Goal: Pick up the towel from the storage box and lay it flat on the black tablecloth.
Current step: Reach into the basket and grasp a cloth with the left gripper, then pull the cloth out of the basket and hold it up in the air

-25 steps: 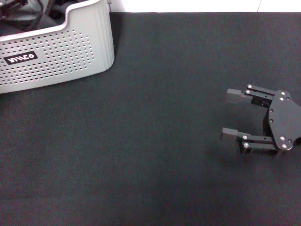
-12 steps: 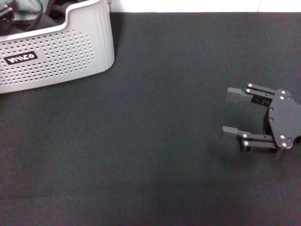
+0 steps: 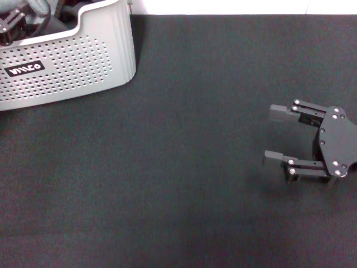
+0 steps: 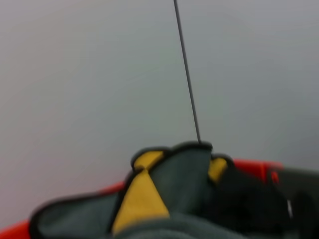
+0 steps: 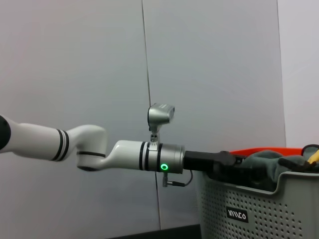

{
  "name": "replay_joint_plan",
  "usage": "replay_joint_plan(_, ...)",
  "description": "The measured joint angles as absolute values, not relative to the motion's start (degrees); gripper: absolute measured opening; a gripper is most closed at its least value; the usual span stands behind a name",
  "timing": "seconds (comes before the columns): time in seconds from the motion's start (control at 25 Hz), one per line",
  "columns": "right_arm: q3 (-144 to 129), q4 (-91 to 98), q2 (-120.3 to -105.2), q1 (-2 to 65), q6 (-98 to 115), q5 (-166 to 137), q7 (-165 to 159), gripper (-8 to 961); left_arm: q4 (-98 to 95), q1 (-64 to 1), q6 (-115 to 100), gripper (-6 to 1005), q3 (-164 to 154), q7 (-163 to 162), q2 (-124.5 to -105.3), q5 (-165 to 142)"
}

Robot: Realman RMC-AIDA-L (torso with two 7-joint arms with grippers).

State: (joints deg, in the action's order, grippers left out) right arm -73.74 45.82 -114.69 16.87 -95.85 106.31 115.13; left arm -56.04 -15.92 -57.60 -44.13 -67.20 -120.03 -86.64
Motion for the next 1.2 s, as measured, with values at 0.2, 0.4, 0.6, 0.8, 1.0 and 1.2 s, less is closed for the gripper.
replay_joint_plan(0.2, -73.7, 44.9, -114.70, 16.6, -96.1, 106.5, 115.7, 777, -50.8, -16.0, -58.7, 511, -44.1, -60.3, -120.04, -72.6)
replay_joint_plan(0.4, -73.7, 44.5, -114.70, 16.5, -96.6, 106.5, 115.7, 777, -49.5, -15.9, -61.1, 381, -43.9, -61.8, -119.79, -69.7)
replay_joint_plan(0.6, -73.6, 44.5, -114.62, 16.5, -96.6, 106.6, 115.7, 777, -49.6, -15.1, -70.6, 179, -43.9, -64.4, -119.78, -67.4)
replay_joint_plan(0.8, -73.0, 44.3, -114.60, 16.5, -96.6, 106.7, 115.8, 777, -50.1, -15.0, -82.7, 12, -43.8, -68.6, -119.58, -64.1)
replay_joint_plan(1.0, -73.0, 44.3, -114.68, 16.7, -96.9, 108.3, 115.9, 777, -50.3, -14.5, -96.4, 10, -44.0, -71.2, -119.82, -56.7)
replay_joint_plan(1.2, -73.7, 44.3, -115.02, 17.4, -98.5, 112.5, 116.8, 777, -48.5, -14.9, -102.3, 11, -45.5, -75.1, -119.93, -55.4)
